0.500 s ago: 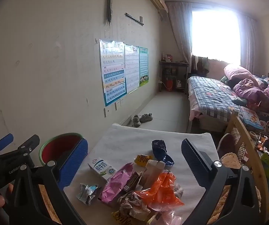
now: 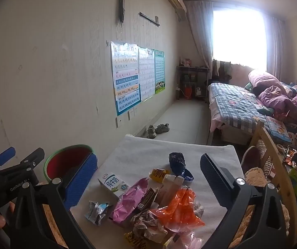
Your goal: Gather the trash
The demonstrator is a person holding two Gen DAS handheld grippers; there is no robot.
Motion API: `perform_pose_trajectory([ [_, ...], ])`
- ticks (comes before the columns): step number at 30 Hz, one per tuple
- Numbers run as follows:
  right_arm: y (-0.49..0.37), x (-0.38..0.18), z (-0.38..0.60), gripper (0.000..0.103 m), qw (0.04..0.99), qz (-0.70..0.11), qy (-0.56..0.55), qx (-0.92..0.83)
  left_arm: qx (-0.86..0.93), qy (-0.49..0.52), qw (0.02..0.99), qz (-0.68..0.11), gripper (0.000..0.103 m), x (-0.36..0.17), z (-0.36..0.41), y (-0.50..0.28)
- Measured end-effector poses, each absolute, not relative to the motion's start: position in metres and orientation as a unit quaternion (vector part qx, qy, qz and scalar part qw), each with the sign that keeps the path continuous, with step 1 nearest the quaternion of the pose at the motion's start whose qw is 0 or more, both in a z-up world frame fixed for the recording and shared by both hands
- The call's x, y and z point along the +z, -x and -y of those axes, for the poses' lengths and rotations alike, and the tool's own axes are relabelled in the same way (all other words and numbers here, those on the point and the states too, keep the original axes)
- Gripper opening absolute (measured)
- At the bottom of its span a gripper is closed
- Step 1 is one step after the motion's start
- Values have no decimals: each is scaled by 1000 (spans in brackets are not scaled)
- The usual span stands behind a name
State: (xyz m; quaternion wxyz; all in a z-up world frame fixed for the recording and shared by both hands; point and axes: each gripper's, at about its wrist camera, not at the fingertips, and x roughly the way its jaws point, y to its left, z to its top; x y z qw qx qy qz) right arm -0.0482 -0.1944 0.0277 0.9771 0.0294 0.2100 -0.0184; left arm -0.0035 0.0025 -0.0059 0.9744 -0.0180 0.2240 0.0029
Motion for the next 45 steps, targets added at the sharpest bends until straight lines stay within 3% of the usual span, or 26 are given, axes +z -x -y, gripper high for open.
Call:
perform_pose_trajectory([
  [45,42,16,189,96,973,-230,-19,-2,16,11,971,-240,98,-8,-1,-5],
])
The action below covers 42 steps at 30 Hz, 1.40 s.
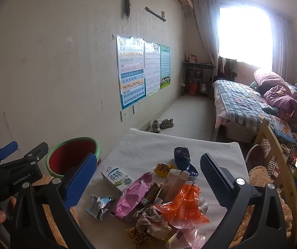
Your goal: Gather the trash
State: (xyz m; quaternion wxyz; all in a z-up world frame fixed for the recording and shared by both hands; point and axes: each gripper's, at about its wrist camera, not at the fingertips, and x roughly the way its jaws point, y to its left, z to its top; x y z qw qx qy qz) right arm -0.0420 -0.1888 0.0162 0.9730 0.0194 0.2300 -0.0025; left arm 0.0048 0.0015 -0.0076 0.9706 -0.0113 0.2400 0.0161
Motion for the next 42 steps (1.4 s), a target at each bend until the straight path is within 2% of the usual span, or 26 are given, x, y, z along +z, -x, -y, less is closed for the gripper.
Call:
perform_pose_trajectory([
  [19,39,11,188,96,969,-246,-20,-1,31,32,977,-207,98,0,-11,1],
  [31,38,10,189,96,968,-249,-17,-4,40,24,976,-215,98,-1,-13,-2],
  [37,38,8,192,96,968,-251,-14,-9,14,18,969,-248,98,-7,-9,-10],
  [42,30,-1,209,96,957,-287,-35,-7,-12,-3,942,-334,98,-41,3,-32],
])
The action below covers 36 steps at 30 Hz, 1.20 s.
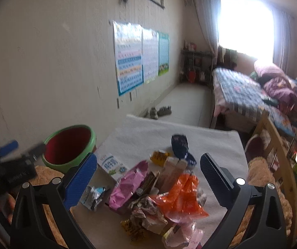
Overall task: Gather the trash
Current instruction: 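Grasp the foil wrapper with the left tool while the right grasps the orange bag, then carry both items over the red bin and open both tools to drop them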
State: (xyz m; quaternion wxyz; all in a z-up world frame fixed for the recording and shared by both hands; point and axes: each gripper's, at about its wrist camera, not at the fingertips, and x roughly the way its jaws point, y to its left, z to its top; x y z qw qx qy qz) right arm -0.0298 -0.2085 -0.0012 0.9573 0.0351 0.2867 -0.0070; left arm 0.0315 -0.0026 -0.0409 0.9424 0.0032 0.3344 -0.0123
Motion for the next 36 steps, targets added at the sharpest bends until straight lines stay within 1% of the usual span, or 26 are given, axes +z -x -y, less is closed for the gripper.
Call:
perform_pose_trajectory([
  [3,25,-6,215,96,953,-300,-46,-3,-31,-34,921,-386,98,-70,15,-47],
  [6,21,-13,219,96,948,-315,-53,-4,-70,-36,880,-468,98,-103,29,-69],
  [10,19,-17,229,96,945,-318,-76,-13,-94,-30,837,-538,97,-137,43,-92],
  [12,21,-17,234,96,945,-315,-83,-17,-98,-32,818,-566,90,-153,47,-96],
  [13,22,-16,238,96,945,-314,-87,-18,-99,-32,806,-582,81,-162,49,-99],
  [14,22,-16,242,96,945,-314,-90,-18,-101,-30,798,-593,77,-167,50,-100],
  [16,21,-19,250,96,942,-320,-97,-19,-103,-25,786,-609,63,-177,51,-102],
  [17,19,-20,254,96,939,-328,-101,-20,-104,-24,783,-613,59,-177,51,-102],
  [18,18,-22,258,96,935,-339,-105,-19,-108,-21,782,-614,49,-178,52,-100],
  [20,12,-31,268,96,920,-376,-115,-8,-117,-18,782,-612,34,-177,53,-96],
  [23,9,-52,285,96,897,-420,-137,-12,-123,-13,791,-599,32,-166,50,-89],
  [26,6,-75,303,95,873,-445,-201,-13,-125,-4,806,-579,32,-153,41,-81],
  [28,-1,-88,313,89,857,-459,-232,-18,-122,2,817,-563,32,-145,34,-76],
  [32,-18,-98,316,83,848,-475,-235,-28,-114,19,832,-543,32,-135,21,-73],
  [33,-24,-103,315,80,841,-488,-232,-28,-112,25,833,-541,32,-133,17,-72],
  [34,-27,-108,315,75,834,-500,-230,-26,-111,29,833,-541,32,-135,17,-74],
  [36,-29,-119,313,70,820,-521,-236,-17,-111,40,834,-539,32,-133,10,-73],
])
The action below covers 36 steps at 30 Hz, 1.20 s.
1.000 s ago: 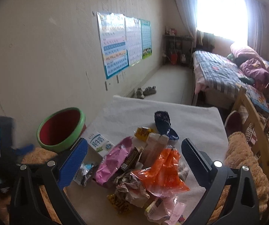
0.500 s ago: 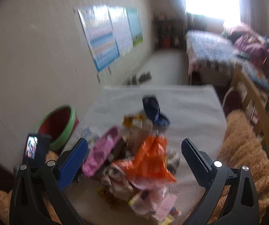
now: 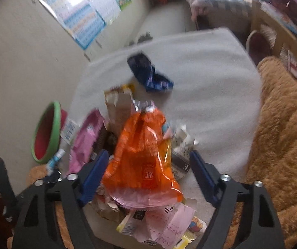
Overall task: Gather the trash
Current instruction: 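Carry both items over the red bin and open both tools to drop them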
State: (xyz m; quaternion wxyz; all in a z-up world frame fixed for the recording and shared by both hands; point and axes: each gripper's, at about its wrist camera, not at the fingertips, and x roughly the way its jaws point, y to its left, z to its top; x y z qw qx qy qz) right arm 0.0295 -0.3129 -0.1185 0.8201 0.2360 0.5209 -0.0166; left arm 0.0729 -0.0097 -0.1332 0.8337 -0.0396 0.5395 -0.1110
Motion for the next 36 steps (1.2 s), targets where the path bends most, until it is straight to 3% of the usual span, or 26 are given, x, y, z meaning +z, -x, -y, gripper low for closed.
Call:
perform_pose_trajectory([
  [3,-24,-128,316,59,809,-527,-259,-8,-110,53,837,-533,32,-131,7,-73],
  [7,-14,-108,317,54,829,-495,-259,0,-107,68,842,-524,32,-127,2,-72],
  [18,-23,-14,266,54,878,-407,-238,78,-62,139,878,-454,32,-75,-82,-115],
  [30,-153,-54,84,54,845,-479,-161,177,23,138,851,-506,32,-123,-152,-177],
  [31,-166,-57,67,54,844,-482,-153,178,29,141,851,-506,36,-124,-157,-175],
  [34,-188,-62,35,58,850,-481,-124,175,40,168,853,-493,71,-124,-175,-173],
  [36,-197,-64,20,61,853,-479,-110,177,45,185,858,-478,74,-122,-181,-168],
])
